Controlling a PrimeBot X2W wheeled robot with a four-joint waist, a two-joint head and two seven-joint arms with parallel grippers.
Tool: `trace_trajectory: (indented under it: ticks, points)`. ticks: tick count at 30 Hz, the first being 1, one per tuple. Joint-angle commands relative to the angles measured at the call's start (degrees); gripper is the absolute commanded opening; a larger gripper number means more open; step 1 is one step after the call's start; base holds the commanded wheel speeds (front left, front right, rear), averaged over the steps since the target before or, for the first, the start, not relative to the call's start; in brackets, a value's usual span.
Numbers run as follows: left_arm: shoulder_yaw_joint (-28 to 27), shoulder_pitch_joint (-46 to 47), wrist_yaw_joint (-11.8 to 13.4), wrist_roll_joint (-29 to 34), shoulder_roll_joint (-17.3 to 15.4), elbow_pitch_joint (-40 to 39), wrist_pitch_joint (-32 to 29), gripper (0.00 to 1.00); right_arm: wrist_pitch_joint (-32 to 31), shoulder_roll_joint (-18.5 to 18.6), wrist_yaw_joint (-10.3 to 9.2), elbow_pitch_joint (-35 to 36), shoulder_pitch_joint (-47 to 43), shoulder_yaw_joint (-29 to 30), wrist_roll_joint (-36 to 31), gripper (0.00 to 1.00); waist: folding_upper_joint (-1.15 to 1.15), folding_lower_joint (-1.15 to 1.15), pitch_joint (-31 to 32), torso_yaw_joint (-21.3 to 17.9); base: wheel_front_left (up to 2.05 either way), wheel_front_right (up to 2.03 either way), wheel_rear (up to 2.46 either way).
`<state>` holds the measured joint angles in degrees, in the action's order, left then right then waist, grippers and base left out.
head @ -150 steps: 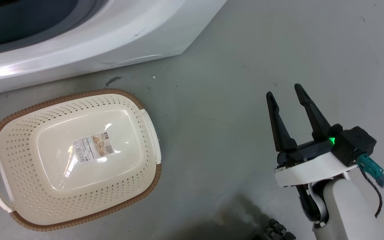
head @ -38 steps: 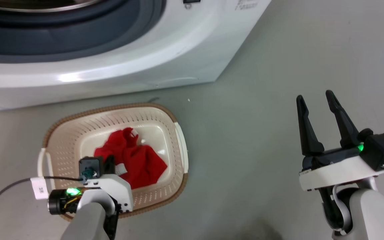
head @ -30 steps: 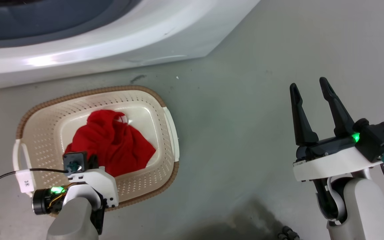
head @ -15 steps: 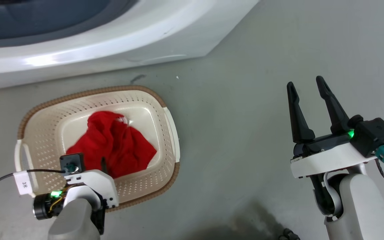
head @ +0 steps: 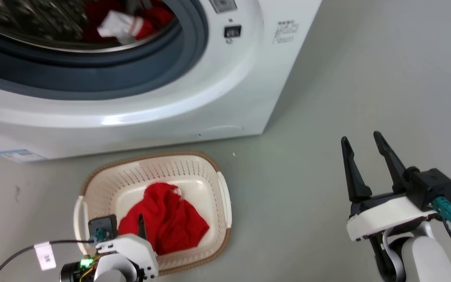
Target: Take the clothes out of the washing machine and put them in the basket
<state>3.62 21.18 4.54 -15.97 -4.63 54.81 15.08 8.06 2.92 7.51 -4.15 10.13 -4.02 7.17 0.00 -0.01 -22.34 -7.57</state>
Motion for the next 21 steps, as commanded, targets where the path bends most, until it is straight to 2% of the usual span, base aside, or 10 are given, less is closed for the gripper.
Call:
trace_trajectory:
  ticks: [1,12,21]
  points:
    - [-0.3,-1.9,0.0,0.3,0.2,-1.0,0.1,1.00,-0.4,-0.1,-0.04,0.4,-1.3,0.2,-0.5,1.00,0.00,0.01,5.1,2.6,0.00,0.00,0.00]
    - [-2.6,-8.0,0.0,3.8,1.6,-16.3,0.1,1.00,-3.3,-0.1,-0.04,3.3,-6.0,1.5,-1.6,1.00,0.00,0.01,11.9,5.2,0.00,0.00,0.00]
    - [-2.1,-2.2,-1.1,7.4,1.7,-24.8,0.1,1.00,-4.5,-0.1,-0.04,5.1,-6.9,2.2,-2.4,1.00,0.00,0.01,12.6,5.5,0.00,0.00,0.00]
